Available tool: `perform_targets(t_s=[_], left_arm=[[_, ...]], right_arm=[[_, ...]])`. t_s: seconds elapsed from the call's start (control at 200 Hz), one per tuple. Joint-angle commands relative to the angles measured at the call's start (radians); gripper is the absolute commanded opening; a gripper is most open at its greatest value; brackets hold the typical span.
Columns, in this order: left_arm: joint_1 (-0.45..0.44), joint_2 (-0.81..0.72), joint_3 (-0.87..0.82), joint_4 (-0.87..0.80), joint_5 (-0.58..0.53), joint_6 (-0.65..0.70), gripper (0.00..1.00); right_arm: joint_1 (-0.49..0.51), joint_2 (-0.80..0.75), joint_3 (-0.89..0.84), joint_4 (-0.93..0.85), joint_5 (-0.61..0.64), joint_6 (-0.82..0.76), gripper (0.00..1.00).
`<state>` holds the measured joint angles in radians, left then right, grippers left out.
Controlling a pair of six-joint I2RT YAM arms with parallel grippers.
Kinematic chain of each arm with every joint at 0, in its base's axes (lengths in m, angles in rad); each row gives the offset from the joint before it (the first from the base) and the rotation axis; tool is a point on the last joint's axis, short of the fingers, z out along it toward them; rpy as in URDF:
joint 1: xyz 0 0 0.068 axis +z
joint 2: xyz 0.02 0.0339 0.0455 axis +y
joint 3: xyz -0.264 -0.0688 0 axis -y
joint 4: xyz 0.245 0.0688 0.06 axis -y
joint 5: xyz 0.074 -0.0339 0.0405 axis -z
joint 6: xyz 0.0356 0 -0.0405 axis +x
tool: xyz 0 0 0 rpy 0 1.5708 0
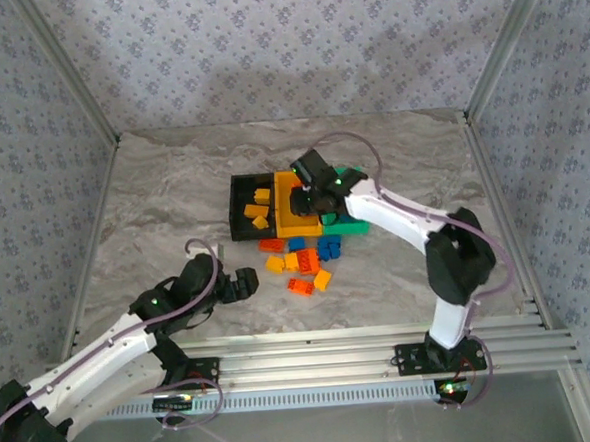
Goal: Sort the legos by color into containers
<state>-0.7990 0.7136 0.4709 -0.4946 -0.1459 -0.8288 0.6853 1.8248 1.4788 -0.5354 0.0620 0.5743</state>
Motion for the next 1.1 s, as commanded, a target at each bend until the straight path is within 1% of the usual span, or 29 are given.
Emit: perform_targets(t_s=[0.0,0.075,0.125,0.195,0.32,0.36,0.405,0.48,0.55,0.67,0.715,0.849,0.939,0.954,1.094], left_arm=[[-0.002,-0.020,-0.015,-0.004,0.002,-0.029,1.00],[-0.002,-0.022,-0.021,0.000,0.006,-0.032,1.00],[-0.002,-0.022,-0.024,0.005,0.009,-0.032,1.00],[-0.002,-0.020,-0.025,0.011,0.015,-0.029,1.00],[-0.002,-0.013,-0.019,0.018,0.022,-0.019,1.00],[-0.002,-0.006,-0.016,0.020,0.024,-0.016,1.00],[-0.001,0.003,-0.012,0.024,0.025,-0.013,1.00],[-0.002,0.029,-0.001,0.042,0.029,-0.003,1.00],[-0.003,0.075,0.020,0.069,0.041,0.015,1.00],[-0.002,0.216,0.087,0.113,0.050,0.066,1.00],[-0.002,0.281,0.118,0.135,0.054,0.090,0.99],[-0.009,0.490,0.224,0.172,0.060,0.176,0.90],[-0.029,0.599,0.288,0.169,0.029,0.216,0.88],[-0.033,0.613,0.297,0.168,0.026,0.223,0.88],[-0.063,0.708,0.345,0.137,-0.042,0.258,0.86]], right_arm=[[-0.019,0.094,0.127,-0.091,0.031,-0.019,0.27],[-0.029,0.155,0.197,-0.128,0.055,-0.008,0.29],[-0.033,0.183,0.228,-0.140,0.057,0.001,0.32],[-0.034,0.212,0.273,-0.157,0.059,0.005,0.42],[-0.034,0.221,0.322,-0.182,0.068,0.023,0.63],[-0.032,0.209,0.325,-0.178,0.070,0.025,0.68],[-0.032,0.194,0.324,-0.173,0.077,0.027,0.71],[-0.025,0.154,0.303,-0.160,0.090,0.029,0.72],[-0.017,0.096,0.249,-0.131,0.096,0.035,0.73],[0.012,-0.039,0.083,-0.049,0.105,0.047,0.74],[0.023,-0.092,0.015,-0.018,0.108,0.081,0.75],[0.043,-0.240,-0.190,0.047,0.109,0.121,0.75],[0.044,-0.330,-0.277,0.061,0.110,0.143,0.76],[0.044,-0.341,-0.317,0.062,0.110,0.145,0.76],[0.042,-0.455,-0.429,0.079,0.122,0.174,0.77]])
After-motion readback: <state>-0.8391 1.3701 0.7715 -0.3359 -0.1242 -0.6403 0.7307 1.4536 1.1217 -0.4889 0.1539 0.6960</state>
